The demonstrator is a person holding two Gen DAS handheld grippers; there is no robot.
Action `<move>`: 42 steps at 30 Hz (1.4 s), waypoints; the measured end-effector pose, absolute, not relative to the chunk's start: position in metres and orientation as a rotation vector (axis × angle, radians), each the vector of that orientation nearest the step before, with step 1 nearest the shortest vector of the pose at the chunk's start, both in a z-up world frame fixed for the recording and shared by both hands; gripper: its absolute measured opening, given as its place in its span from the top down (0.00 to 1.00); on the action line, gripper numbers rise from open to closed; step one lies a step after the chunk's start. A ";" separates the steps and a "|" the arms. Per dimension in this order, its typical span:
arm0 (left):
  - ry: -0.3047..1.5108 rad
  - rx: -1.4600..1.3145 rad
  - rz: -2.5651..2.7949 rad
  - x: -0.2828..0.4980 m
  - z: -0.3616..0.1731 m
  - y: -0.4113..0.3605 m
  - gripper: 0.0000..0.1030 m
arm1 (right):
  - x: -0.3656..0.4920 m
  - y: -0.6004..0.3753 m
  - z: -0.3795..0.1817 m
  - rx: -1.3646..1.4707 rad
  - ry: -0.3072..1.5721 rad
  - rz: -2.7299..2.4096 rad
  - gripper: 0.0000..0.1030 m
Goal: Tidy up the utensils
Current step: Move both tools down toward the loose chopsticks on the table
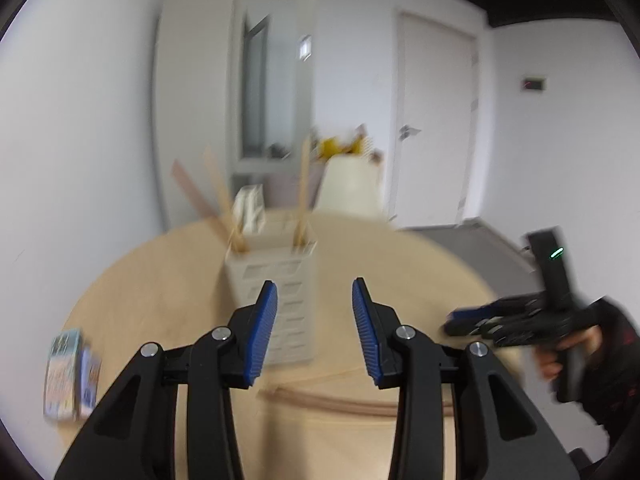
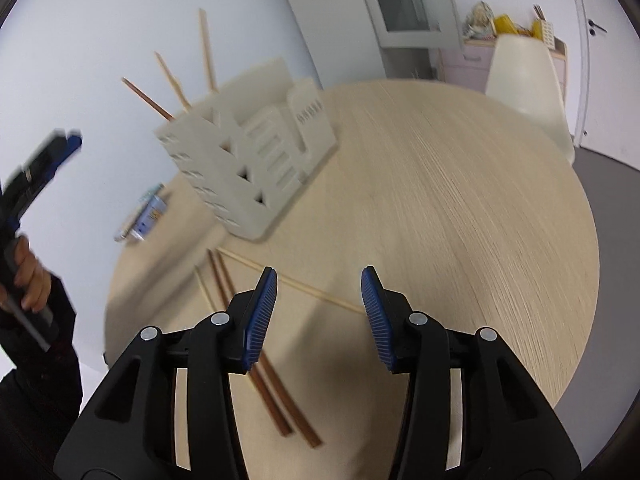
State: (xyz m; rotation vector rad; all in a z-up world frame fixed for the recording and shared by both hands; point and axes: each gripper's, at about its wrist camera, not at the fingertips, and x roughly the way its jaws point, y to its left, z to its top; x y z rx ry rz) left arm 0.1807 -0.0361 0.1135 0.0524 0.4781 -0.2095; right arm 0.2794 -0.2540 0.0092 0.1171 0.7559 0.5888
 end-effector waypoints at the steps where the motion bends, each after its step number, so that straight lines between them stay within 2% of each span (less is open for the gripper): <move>1: 0.504 0.046 -0.192 0.182 0.104 -0.036 0.63 | 0.277 -0.254 0.006 0.113 0.755 0.592 0.59; 10: 0.755 -0.157 -0.048 0.206 0.031 -0.007 0.63 | 0.262 -0.252 -0.016 -0.141 0.660 0.626 0.61; 16: 0.833 -0.222 0.021 0.214 0.007 0.000 0.63 | 0.275 -0.253 -0.028 -0.233 0.675 0.647 0.71; 22: 0.876 -0.278 0.033 0.217 -0.003 -0.001 0.64 | 0.287 -0.252 -0.034 -0.302 0.692 0.662 0.73; 24: 0.902 -0.306 0.030 0.221 -0.008 -0.001 0.74 | 0.290 -0.252 -0.037 -0.311 0.695 0.663 0.74; 25: 0.909 -0.314 0.032 0.222 -0.009 -0.001 0.76 | 0.290 -0.251 -0.039 -0.310 0.698 0.670 0.75; 38: 0.974 -0.412 0.137 0.236 -0.024 0.006 0.76 | 0.287 -0.249 -0.041 -0.312 0.672 0.742 0.76; 42: 0.971 -0.431 0.172 0.242 -0.027 0.005 0.76 | 0.285 -0.251 -0.041 -0.301 0.669 0.749 0.82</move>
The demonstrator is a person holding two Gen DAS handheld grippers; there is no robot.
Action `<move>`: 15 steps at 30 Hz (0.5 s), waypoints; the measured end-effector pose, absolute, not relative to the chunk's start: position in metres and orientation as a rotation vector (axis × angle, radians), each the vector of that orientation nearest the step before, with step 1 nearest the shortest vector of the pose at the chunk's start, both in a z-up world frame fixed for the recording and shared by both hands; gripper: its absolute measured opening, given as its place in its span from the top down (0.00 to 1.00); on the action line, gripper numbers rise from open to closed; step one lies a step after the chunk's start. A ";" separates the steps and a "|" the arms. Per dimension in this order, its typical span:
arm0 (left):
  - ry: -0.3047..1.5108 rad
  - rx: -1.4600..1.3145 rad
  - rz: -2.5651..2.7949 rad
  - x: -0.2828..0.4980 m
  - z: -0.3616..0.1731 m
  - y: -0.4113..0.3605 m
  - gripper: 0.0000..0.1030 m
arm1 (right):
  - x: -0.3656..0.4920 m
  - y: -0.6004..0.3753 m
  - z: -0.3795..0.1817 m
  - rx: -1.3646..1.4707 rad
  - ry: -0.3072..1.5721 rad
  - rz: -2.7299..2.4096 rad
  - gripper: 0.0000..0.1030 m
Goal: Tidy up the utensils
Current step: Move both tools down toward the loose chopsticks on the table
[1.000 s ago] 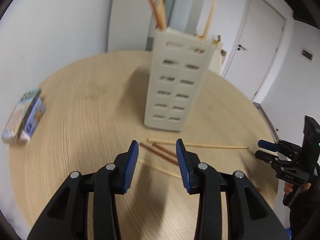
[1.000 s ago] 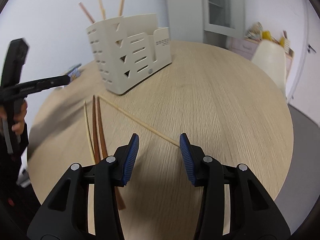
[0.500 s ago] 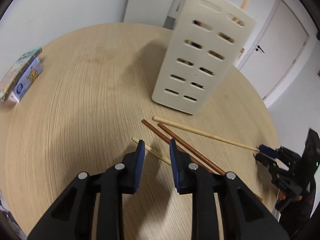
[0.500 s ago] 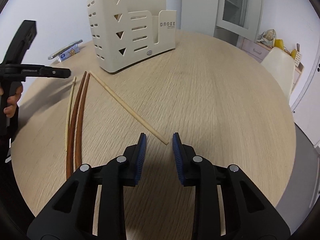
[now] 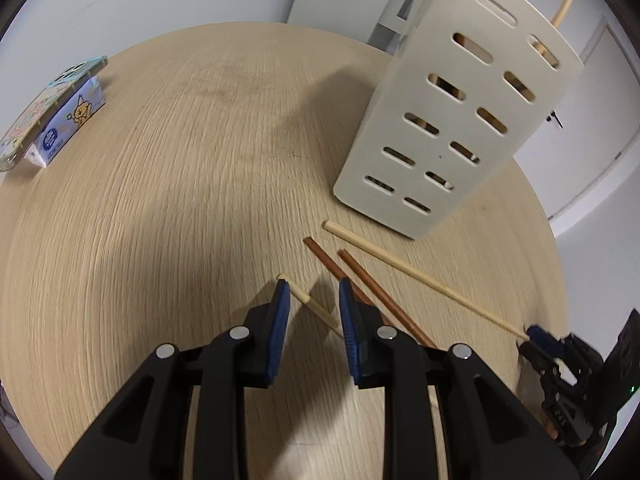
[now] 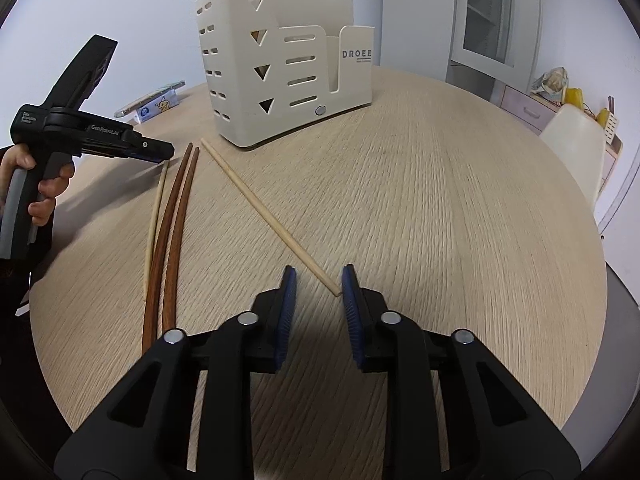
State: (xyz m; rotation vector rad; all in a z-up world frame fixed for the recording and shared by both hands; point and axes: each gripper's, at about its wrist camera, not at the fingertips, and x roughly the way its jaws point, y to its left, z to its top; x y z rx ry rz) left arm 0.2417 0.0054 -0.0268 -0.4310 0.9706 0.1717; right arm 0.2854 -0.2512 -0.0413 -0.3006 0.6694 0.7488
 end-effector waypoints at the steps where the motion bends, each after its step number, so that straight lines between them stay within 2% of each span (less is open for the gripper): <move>1: 0.967 -0.431 0.178 0.241 -0.026 0.003 0.76 | 0.285 -0.252 -0.041 -0.292 0.670 0.756 0.85; 6: 0.961 -0.408 0.222 0.241 -0.025 -0.004 0.79 | 0.290 -0.260 -0.042 -0.233 0.685 0.780 0.91; 9: 0.951 -0.383 0.253 0.240 -0.025 -0.011 0.87 | 0.291 -0.262 -0.042 -0.217 0.691 0.800 0.91; 15: 0.931 -0.365 0.295 0.239 -0.024 -0.013 0.90 | 0.285 -0.252 -0.043 -0.279 0.677 0.841 0.91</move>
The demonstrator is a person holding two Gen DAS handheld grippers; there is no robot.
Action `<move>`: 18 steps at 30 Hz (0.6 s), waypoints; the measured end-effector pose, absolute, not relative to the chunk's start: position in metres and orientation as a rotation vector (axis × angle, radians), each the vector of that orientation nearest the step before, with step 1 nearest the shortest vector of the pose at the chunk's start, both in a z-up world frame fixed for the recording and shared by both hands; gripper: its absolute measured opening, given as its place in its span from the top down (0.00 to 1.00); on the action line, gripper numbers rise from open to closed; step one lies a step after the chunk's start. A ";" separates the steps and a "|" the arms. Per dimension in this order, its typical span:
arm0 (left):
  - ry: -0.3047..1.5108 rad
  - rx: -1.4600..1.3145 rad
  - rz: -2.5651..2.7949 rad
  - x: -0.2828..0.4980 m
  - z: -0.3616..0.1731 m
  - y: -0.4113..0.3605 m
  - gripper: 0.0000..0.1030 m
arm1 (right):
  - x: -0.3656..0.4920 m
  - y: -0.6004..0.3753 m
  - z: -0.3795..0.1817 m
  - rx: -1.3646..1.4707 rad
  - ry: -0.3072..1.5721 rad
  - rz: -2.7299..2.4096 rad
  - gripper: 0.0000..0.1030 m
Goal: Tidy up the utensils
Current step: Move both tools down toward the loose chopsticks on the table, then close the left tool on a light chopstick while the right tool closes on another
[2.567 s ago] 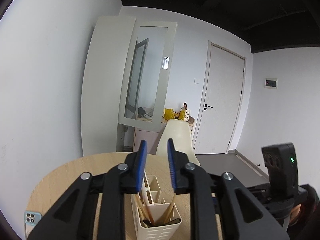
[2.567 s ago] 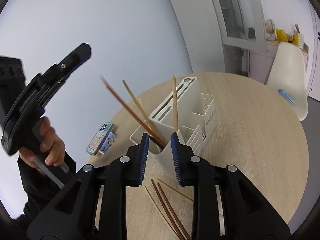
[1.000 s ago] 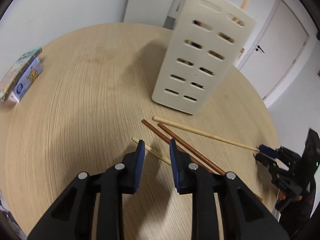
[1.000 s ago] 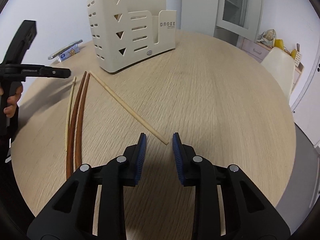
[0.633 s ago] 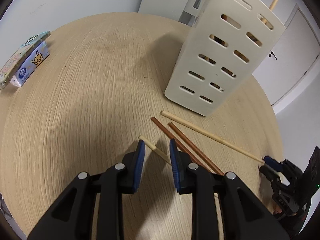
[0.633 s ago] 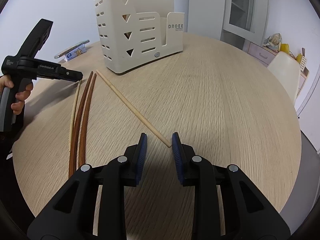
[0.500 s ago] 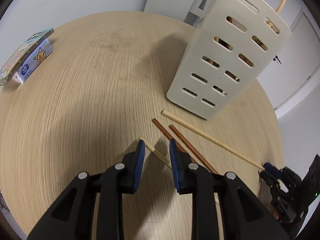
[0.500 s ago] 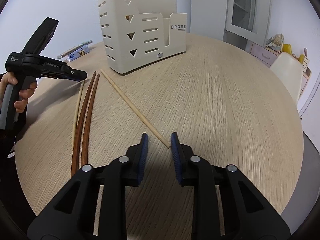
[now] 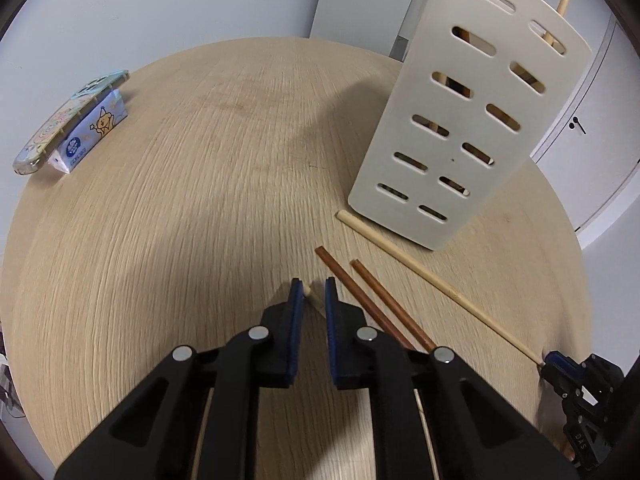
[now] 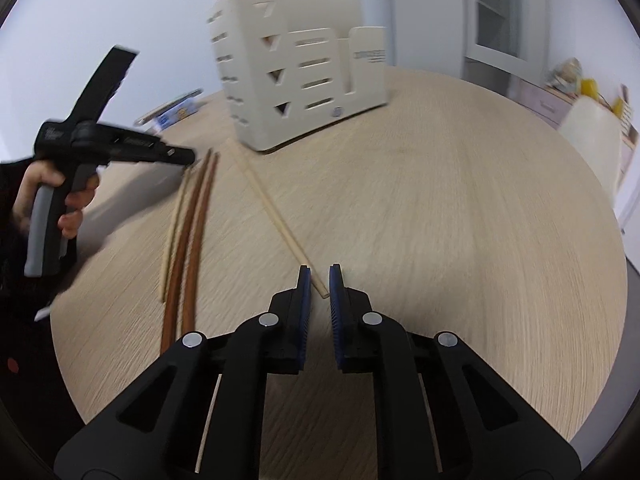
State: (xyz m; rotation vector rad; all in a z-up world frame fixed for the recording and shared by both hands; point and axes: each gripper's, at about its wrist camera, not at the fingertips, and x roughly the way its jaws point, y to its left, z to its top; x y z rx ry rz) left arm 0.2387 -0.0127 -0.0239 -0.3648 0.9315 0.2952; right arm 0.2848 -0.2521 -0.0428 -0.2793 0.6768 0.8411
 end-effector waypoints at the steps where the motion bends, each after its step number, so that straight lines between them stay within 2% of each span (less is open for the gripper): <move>1: 0.928 -0.366 0.301 0.240 -0.025 -0.015 0.90 | 0.284 -0.251 -0.043 -0.286 0.675 0.844 0.91; 18: 0.893 -0.383 0.351 0.231 -0.025 -0.021 0.93 | 0.280 -0.246 -0.045 -0.312 0.666 0.883 0.94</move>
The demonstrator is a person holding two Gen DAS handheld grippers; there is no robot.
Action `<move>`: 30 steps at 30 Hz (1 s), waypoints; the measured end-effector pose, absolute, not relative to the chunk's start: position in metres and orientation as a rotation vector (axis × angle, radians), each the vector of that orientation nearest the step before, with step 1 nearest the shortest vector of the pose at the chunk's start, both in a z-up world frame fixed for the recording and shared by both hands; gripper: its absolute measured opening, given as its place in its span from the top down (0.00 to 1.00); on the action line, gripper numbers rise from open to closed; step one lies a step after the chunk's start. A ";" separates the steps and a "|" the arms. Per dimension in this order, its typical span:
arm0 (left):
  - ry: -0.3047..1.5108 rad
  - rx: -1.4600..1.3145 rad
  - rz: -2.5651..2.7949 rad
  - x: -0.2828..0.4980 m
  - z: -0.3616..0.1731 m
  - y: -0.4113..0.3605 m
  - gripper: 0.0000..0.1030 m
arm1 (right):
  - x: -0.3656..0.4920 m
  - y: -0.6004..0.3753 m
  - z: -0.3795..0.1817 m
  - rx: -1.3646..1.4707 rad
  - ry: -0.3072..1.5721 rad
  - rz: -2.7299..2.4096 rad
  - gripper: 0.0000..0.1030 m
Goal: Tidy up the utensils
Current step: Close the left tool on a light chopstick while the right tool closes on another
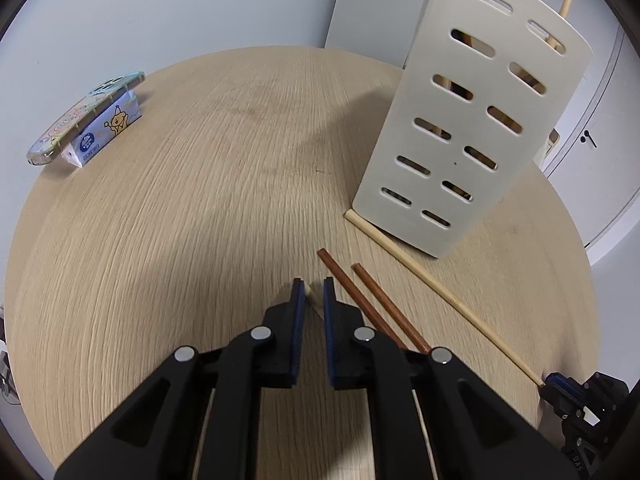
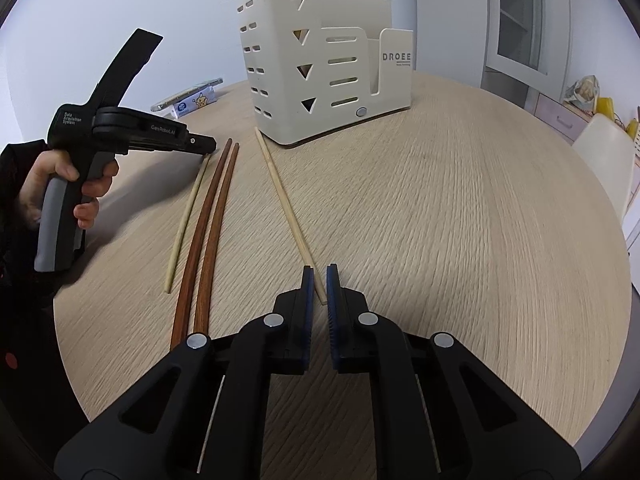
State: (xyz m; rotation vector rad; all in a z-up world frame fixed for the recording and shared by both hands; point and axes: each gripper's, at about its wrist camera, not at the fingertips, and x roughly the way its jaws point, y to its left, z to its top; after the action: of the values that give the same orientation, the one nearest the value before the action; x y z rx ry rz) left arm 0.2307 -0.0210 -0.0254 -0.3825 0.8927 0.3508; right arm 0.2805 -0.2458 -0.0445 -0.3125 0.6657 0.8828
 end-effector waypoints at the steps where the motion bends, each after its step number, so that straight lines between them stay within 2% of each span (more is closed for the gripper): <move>1: 0.895 -0.389 0.344 0.229 -0.025 -0.021 0.93 | 0.280 -0.246 -0.044 -0.308 0.660 0.868 0.94; 3: 0.899 -0.428 0.306 0.227 -0.025 -0.016 0.96 | 0.278 -0.250 -0.042 -0.287 0.633 0.863 0.94; 4: 0.896 -0.443 0.292 0.227 -0.026 -0.013 0.97 | 0.276 -0.254 -0.040 -0.260 0.612 0.876 1.00; 6: 0.896 -0.448 0.273 0.224 -0.026 -0.011 1.00 | 0.273 -0.259 -0.038 -0.217 0.595 0.890 1.00; 11: 0.886 -0.461 0.251 0.213 -0.023 -0.007 1.00 | 0.266 -0.260 -0.035 -0.228 0.557 0.836 1.00; 14: 0.886 -0.486 0.234 0.208 -0.025 0.001 1.00 | 0.267 -0.262 -0.036 -0.242 0.597 0.870 0.98; 15: 0.890 -0.497 0.219 0.205 -0.026 0.004 1.00 | 0.267 -0.263 -0.036 -0.240 0.604 0.864 0.84; 16: 0.892 -0.504 0.212 0.204 -0.027 0.006 1.00 | 0.267 -0.263 -0.038 -0.234 0.609 0.861 0.67; 17: 0.891 -0.508 0.211 0.203 -0.027 0.008 1.00 | 0.265 -0.262 -0.039 -0.235 0.611 0.868 0.65; 19: 0.892 -0.500 0.217 0.200 -0.028 0.011 1.00 | 0.262 -0.258 -0.041 -0.254 0.616 0.861 0.76; 20: 0.896 -0.499 0.218 0.199 -0.028 0.013 1.00 | 0.262 -0.257 -0.042 -0.257 0.622 0.855 0.78; 25: 0.873 -0.459 0.185 0.188 -0.017 0.019 0.99 | 0.264 -0.253 -0.047 -0.278 0.637 0.814 0.79; 29: 0.872 -0.439 0.163 0.177 -0.008 0.040 0.78 | 0.263 -0.251 -0.046 -0.290 0.640 0.813 0.79; 30: 0.894 -0.438 0.139 0.176 -0.008 0.043 0.75 | 0.263 -0.250 -0.046 -0.290 0.640 0.815 0.78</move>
State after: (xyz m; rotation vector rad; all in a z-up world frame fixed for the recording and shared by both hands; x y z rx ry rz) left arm 0.1761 0.0429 -0.0077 -0.4377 0.8936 0.1393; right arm 0.2629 -0.2504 -0.0461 -0.2903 0.6400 0.8148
